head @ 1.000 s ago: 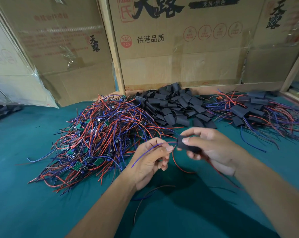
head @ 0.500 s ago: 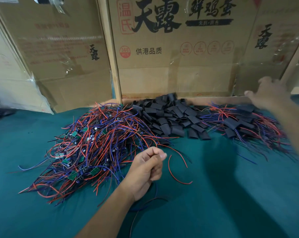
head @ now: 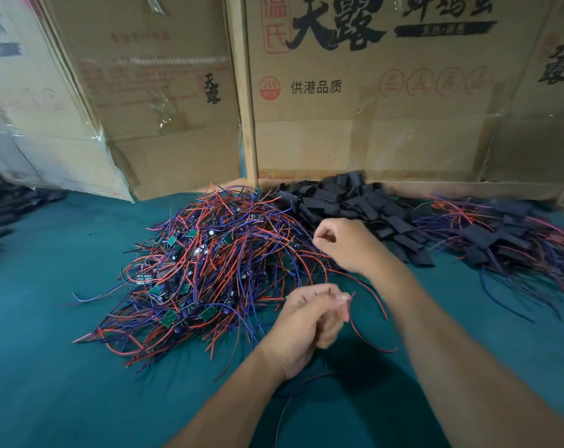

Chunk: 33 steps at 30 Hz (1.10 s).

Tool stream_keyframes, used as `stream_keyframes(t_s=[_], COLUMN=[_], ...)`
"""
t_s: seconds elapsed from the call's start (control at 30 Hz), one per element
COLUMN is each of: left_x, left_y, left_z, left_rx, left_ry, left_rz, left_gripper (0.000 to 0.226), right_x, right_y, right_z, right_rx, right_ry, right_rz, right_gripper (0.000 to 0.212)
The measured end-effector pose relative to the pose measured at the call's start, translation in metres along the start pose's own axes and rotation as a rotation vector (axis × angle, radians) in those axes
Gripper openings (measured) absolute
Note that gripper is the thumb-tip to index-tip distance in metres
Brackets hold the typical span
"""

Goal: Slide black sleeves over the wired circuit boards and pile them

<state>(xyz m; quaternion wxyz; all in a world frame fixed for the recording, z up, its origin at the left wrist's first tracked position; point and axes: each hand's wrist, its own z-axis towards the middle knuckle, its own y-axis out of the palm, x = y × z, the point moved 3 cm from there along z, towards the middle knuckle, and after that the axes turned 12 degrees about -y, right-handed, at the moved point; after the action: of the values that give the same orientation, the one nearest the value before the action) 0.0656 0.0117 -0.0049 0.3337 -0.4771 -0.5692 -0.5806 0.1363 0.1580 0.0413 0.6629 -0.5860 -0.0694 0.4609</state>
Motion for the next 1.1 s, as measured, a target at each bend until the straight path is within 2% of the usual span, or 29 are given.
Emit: stream_keyframes(t_s=[0.1, 0.27, 0.43, 0.67, 0.8, 0.93, 1.1], left_x=[-0.002, -0.003, -0.005, -0.002, -0.004, -0.004, -0.003], left_y=[-0.001, -0.005, -0.005, -0.01, -0.01, -0.011, -0.01], left_z=[0.002, 0.004, 0.005, 0.006, 0.007, 0.007, 0.008], left_rx=[0.004, 0.015, 0.004, 0.067, 0.094, 0.115, 0.13], left_ry=[-0.008, 0.003, -0.002, 0.019, 0.013, 0.0, -0.01], left_rz=[0.026, 0.035, 0.026, 0.017, 0.028, 0.024, 0.039], left_gripper=[0.028, 0.029, 0.027, 0.025, 0.025, 0.025, 0.025], right_x=[-0.016, -0.017, -0.016, -0.008, -0.012, -0.008, -0.001], right_y=[0.028, 0.05, 0.054, -0.004, -0.019, -0.037, -0.05], right_z=[0.008, 0.016, 0.016, 0.018, 0.012, 0.005, -0.001], right_rx=[0.084, 0.033, 0.041, 0.14, 0.008, -0.122, -0.157], right_ry=[-0.011, 0.055, 0.066, 0.09, 0.033, -0.001, -0.067], right_rz=[0.001, -0.003, 0.171, 0.303, 0.348, 0.186, 0.247], right_gripper=[0.023, 0.037, 0.025, 0.027, 0.022, 0.022, 0.017])
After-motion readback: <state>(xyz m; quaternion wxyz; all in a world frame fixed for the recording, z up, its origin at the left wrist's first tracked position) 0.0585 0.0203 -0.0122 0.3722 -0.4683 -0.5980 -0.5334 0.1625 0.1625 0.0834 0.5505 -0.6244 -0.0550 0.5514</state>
